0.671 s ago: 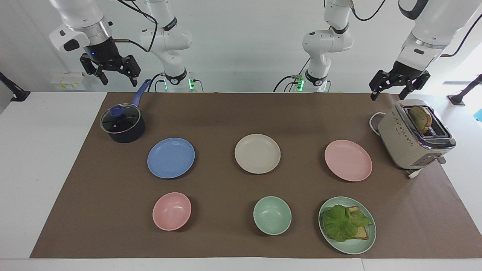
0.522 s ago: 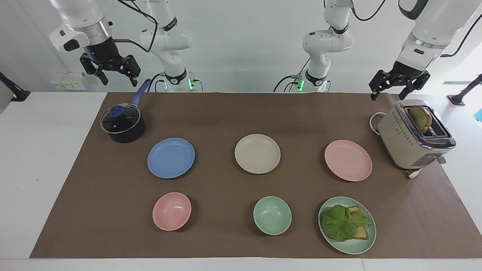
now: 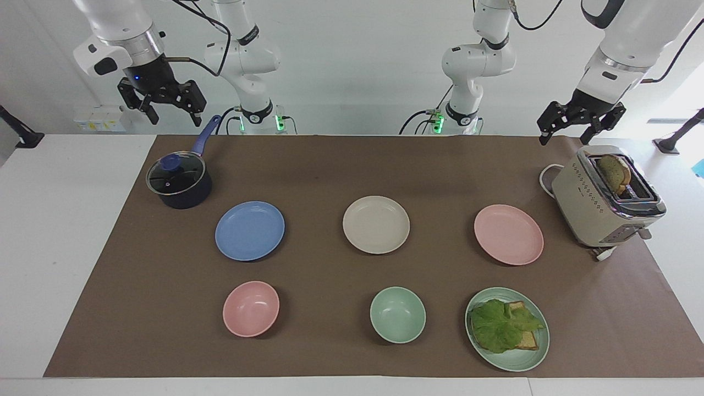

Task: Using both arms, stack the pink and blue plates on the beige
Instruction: 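Reach the left gripper to the rim of the pink plate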

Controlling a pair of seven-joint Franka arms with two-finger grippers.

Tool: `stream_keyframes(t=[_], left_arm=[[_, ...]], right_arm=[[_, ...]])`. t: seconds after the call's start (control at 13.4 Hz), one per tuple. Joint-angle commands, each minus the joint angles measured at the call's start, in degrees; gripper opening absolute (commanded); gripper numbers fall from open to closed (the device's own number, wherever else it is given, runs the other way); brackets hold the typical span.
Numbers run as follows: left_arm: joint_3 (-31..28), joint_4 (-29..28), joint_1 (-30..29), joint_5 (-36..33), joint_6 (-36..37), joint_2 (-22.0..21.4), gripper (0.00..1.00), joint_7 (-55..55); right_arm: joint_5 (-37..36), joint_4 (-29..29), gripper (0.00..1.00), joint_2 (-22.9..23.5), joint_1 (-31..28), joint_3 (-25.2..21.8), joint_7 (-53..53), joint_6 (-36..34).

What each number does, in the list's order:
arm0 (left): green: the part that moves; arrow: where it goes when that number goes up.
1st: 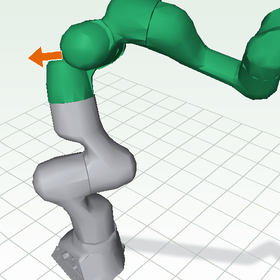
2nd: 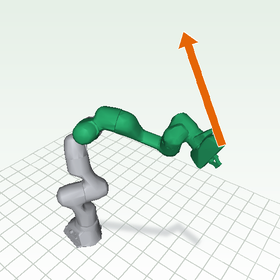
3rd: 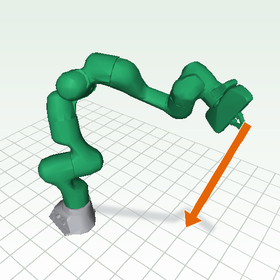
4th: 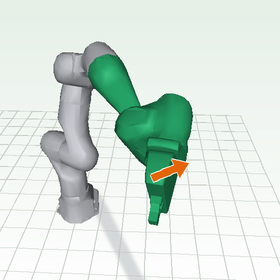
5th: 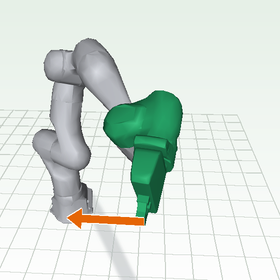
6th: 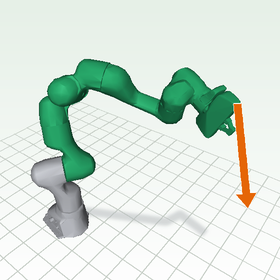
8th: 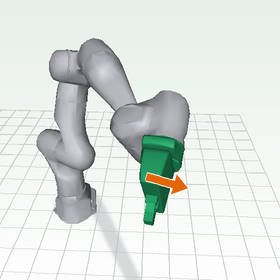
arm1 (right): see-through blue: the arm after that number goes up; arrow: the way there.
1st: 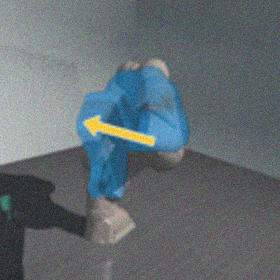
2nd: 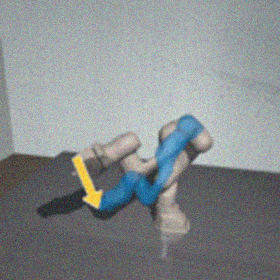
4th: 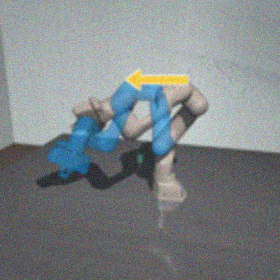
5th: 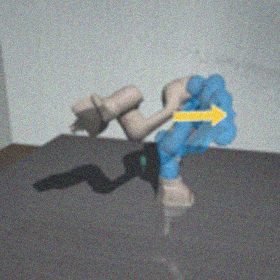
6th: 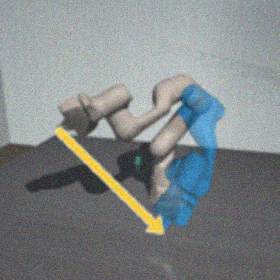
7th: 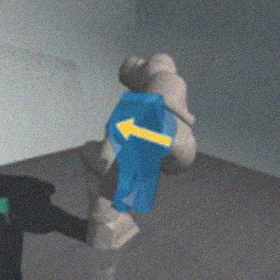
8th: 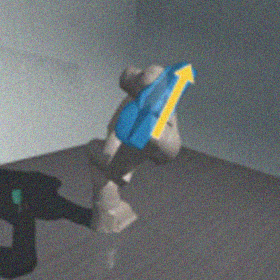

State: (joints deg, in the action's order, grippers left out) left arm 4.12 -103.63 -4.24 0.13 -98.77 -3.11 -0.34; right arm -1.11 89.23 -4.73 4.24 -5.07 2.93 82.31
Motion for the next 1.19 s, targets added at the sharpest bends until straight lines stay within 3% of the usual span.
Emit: stream_keyframes(t=[0.0, 0.22, 0.45, 0.67, 1.12], left_arm=[[-0.08, -7.88, -1.47, -0.05, -9.04, -0.5, 1.0, 0.16], [-0.08, -11.84, -3.4, -0.05, -17.13, 2.92, 1.0, 0.08], [-0.08, -13.52, -3.58, -0.13, -23.9, 9.33, 1.0, -0.89], [-0.08, -13.61, -5.42, -0.13, -26.9, 12.77, 1.0, -1.5], [-0.16, -18.78, -6.21, -0.05, -28.66, 12.08, 1.0, -1.06]], right_arm=[[1.11, 1.74, 1.0, -1.51, -0.29, -0.02, -1.78, 0.49], [1.11, 1.74, 1.0, -1.51, -0.29, -0.02, -1.78, 0.58], [1.11, 1.74, 1.0, -1.51, -0.29, -0.02, -1.78, 0.58], [1.11, 1.74, 1.0, -1.51, -0.38, -0.02, -1.78, 0.57], [1.11, 1.74, 1.0, -1.51, -0.38, -0.02, -1.87, 0.57]])
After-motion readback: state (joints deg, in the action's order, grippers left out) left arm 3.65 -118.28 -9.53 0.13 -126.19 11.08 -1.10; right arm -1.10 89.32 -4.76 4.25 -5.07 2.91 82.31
